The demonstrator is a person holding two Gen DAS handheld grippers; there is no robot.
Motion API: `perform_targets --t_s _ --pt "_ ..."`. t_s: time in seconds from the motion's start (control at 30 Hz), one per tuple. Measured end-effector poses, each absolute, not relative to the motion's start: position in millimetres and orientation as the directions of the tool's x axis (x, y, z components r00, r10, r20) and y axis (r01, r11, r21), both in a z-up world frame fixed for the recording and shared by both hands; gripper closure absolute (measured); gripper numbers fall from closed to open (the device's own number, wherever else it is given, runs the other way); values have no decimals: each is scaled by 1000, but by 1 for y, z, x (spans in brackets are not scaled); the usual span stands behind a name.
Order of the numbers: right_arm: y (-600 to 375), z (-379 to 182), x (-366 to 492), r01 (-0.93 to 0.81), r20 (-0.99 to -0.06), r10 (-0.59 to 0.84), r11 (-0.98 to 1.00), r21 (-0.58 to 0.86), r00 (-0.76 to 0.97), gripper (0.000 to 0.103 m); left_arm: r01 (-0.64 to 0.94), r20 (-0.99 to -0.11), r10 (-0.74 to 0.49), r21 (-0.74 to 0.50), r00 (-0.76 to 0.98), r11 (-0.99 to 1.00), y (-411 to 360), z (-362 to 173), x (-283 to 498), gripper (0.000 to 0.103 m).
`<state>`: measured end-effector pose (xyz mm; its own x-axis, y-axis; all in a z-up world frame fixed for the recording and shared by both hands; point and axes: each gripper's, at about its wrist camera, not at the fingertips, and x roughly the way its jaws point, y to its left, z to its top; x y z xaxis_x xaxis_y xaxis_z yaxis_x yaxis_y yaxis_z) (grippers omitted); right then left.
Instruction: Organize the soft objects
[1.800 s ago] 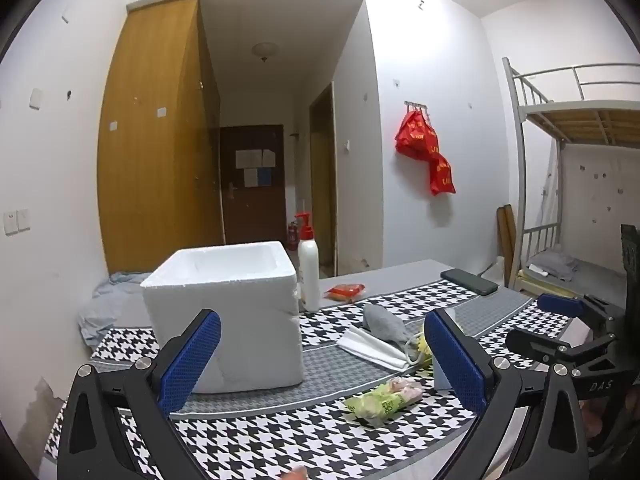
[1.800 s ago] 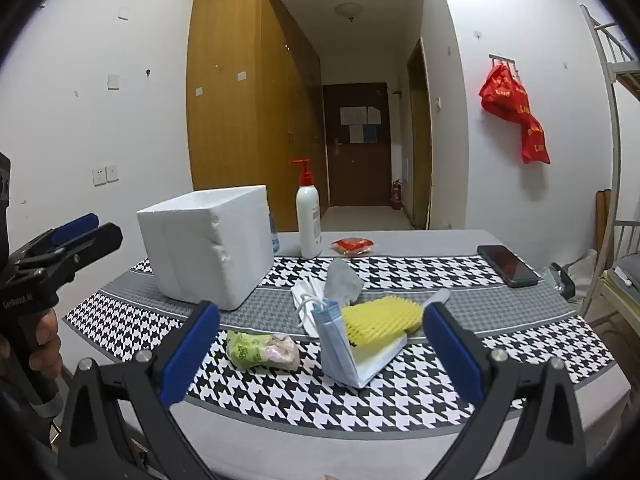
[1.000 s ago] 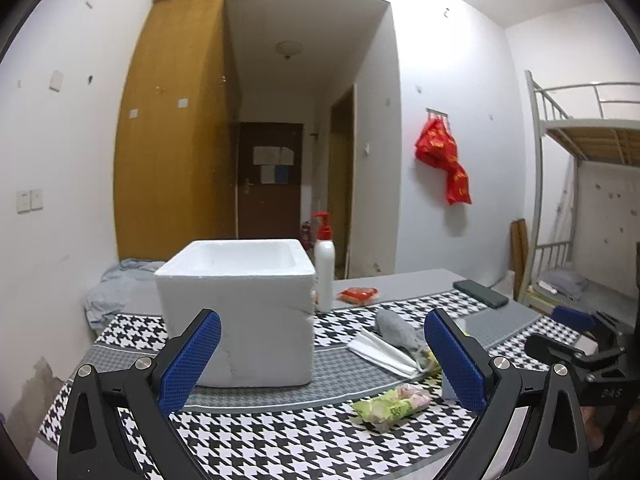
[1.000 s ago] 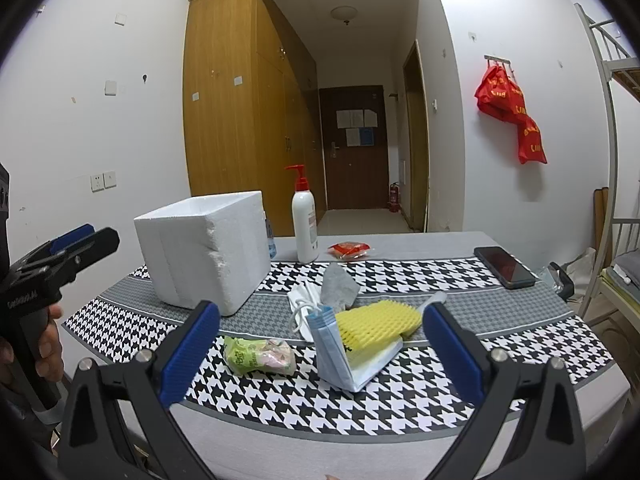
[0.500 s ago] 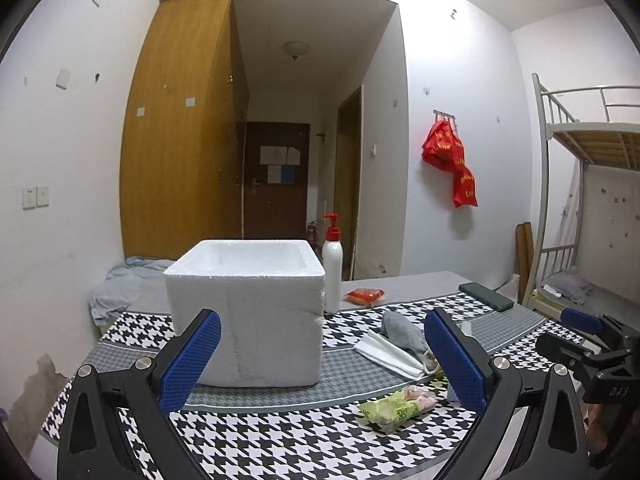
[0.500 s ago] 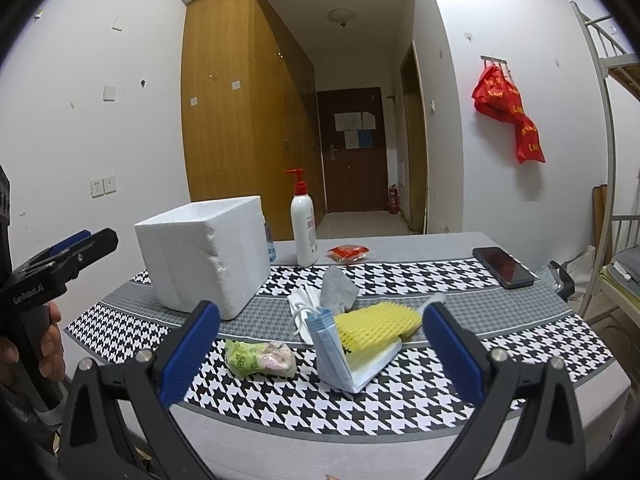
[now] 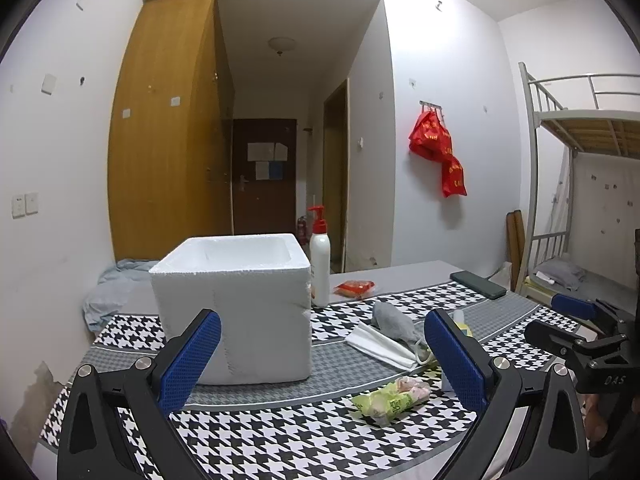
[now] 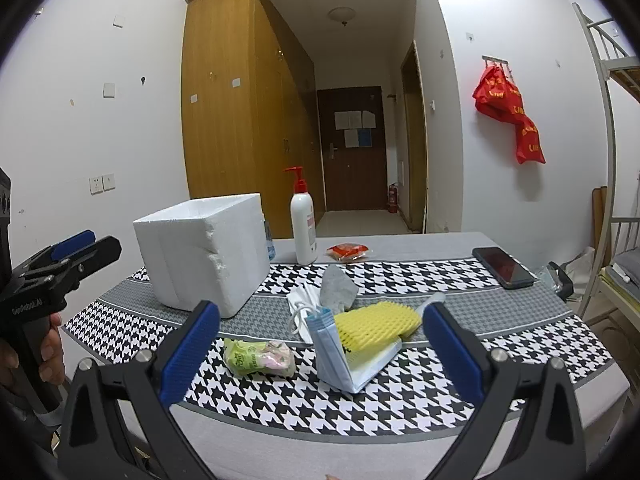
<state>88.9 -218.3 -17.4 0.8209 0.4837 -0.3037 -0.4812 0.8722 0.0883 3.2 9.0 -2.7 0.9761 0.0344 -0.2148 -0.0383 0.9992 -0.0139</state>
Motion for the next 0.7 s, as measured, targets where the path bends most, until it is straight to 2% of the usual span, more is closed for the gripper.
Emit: perform_targets --t_s 0.7 --pt "-214 -25 112 -465 -350 464 881 88 814 0 5 -271 -7 -8 963 1000 4 -12 27 1"
